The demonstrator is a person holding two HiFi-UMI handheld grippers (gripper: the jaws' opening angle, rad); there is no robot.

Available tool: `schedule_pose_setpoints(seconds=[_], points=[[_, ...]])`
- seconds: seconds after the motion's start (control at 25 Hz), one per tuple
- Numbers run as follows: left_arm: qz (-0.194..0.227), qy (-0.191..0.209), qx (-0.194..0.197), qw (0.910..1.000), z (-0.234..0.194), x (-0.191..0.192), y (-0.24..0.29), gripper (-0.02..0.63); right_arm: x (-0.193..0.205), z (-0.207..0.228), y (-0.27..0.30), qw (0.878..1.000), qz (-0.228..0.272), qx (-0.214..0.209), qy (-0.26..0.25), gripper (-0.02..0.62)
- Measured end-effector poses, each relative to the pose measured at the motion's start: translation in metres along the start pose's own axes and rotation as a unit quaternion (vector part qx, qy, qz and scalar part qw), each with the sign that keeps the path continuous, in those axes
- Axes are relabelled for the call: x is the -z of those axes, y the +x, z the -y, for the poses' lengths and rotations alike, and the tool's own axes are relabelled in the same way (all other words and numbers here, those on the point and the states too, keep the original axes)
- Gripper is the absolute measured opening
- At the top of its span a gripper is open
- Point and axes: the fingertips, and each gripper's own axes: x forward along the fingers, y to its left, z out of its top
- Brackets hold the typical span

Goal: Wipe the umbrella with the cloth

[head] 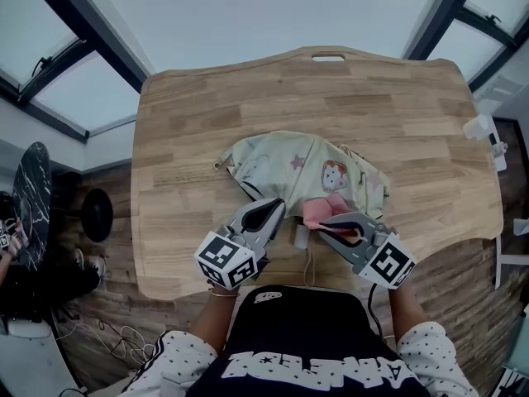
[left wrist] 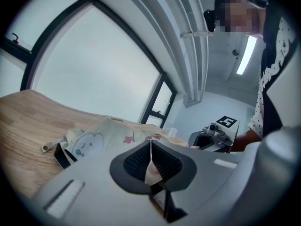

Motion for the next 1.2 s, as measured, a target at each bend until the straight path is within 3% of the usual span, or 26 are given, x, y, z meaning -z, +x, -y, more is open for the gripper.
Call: schedule_pose_setpoints(seconds=[0.24, 0.56, 0.68, 0.88, 1.2], points=[[0.001, 0.003, -0.012, 0.9999, 0.013, -0.002, 0.006, 0.008, -0.033, 0.024, -0.031, 0.994, 0.083, 0.024, 0.069, 0.026], [-0.005, 0.064, -0.030, 0.9975, 0.041, -0.024, 0.019, 0.008, -0.080, 0.079, -0.085, 0.984, 0.145, 0.090, 0.054, 0.026], [-0.001, 0.054, -0.031, 0.9981, 0.054, -0.029, 0.024, 0.008, -0.102, 0.091, -0.104, 0.975, 0.190, 0.095, 0.066, 0.025], [-0.009, 0.042, -0.023, 0.9988, 0.080, -0.028, 0.031, 0.006, -0.100, 0.097, -0.126, 0.975, 0.176, 0.111, 0.081, 0.025], [-0.007, 0.050, -0.006, 0.9987, 0.093, -0.032, 0.039, 0.005, -0.100, 0.095, -0.133, 0.980, 0.162, 0.084, 0.076, 0.023]])
